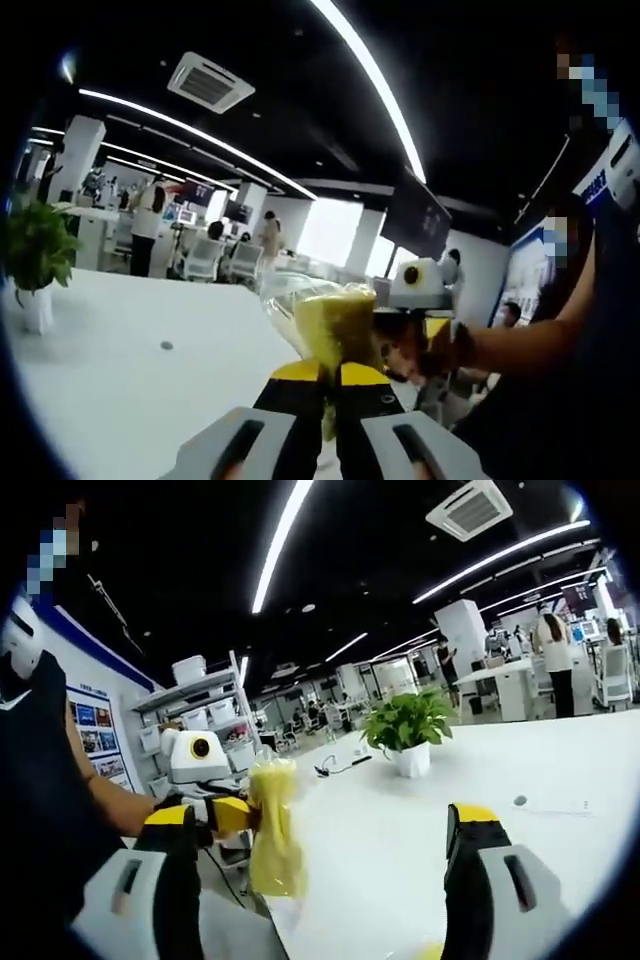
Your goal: Compare the silicone blocks by pressing each to a similar depth, holding the contact briefly, and releasing to observe deformation and rebound differences across the visible hardness samples.
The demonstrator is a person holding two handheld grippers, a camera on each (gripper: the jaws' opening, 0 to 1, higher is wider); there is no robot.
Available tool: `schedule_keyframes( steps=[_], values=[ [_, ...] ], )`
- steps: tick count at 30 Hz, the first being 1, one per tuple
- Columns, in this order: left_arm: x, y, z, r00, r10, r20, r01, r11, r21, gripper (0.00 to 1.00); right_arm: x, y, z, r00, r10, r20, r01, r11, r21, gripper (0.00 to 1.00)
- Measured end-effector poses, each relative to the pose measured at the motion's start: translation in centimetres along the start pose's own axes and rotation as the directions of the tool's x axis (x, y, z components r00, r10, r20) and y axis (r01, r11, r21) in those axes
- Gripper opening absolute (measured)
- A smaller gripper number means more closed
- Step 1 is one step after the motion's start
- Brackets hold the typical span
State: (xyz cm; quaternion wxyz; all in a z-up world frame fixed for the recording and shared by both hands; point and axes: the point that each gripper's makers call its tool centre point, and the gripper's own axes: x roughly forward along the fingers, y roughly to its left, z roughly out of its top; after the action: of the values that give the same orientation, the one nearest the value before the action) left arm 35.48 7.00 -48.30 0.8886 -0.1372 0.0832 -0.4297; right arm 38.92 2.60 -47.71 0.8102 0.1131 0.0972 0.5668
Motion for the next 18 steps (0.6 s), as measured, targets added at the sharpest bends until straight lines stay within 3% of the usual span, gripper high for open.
schedule_keyframes(
  steps=[2, 3, 4, 6, 8, 14, 18],
  values=[
    [-0.1, 0.3, 0.0, 1.000, 0.007, -0.001, -0.007, 0.999, -0.034, 0.01, -0.5, -0.4, 0.6, 0.999, -0.032, 0.018, 0.033, 0.999, -0.038, 0.97],
    [0.0, 0.2, -0.1, 1.000, 0.000, -0.006, 0.000, 0.995, -0.102, 0.01, -0.8, -0.8, 0.7, 0.998, -0.058, 0.011, 0.059, 0.993, -0.101, 0.97],
    [0.0, -0.2, -0.6, 0.999, -0.041, -0.032, 0.033, 0.975, -0.221, 0.01, -1.3, -1.1, 0.3, 0.997, -0.073, -0.015, 0.069, 0.979, -0.189, 0.97],
    [0.1, 1.1, -0.8, 0.999, 0.011, -0.043, -0.018, 0.986, -0.168, 0.01, -2.2, -0.9, 0.4, 0.997, -0.078, 0.001, 0.077, 0.984, -0.164, 0.97],
    [0.0, 1.6, -1.4, 0.996, 0.022, -0.088, -0.036, 0.986, -0.162, 0.01, -3.5, -1.8, 0.1, 0.994, -0.113, 0.010, 0.113, 0.980, -0.161, 0.97],
    [-0.4, 3.8, -1.0, 0.992, 0.059, -0.113, -0.079, 0.980, -0.183, 0.01, -8.0, -4.8, -1.5, 0.972, -0.235, -0.006, 0.232, 0.962, -0.144, 0.97],
    [-0.6, 5.3, -0.7, 0.987, 0.086, -0.137, -0.116, 0.967, -0.225, 0.02, -10.7, -5.6, -2.0, 0.958, -0.286, 0.007, 0.283, 0.946, -0.159, 0.97]
  ],
)
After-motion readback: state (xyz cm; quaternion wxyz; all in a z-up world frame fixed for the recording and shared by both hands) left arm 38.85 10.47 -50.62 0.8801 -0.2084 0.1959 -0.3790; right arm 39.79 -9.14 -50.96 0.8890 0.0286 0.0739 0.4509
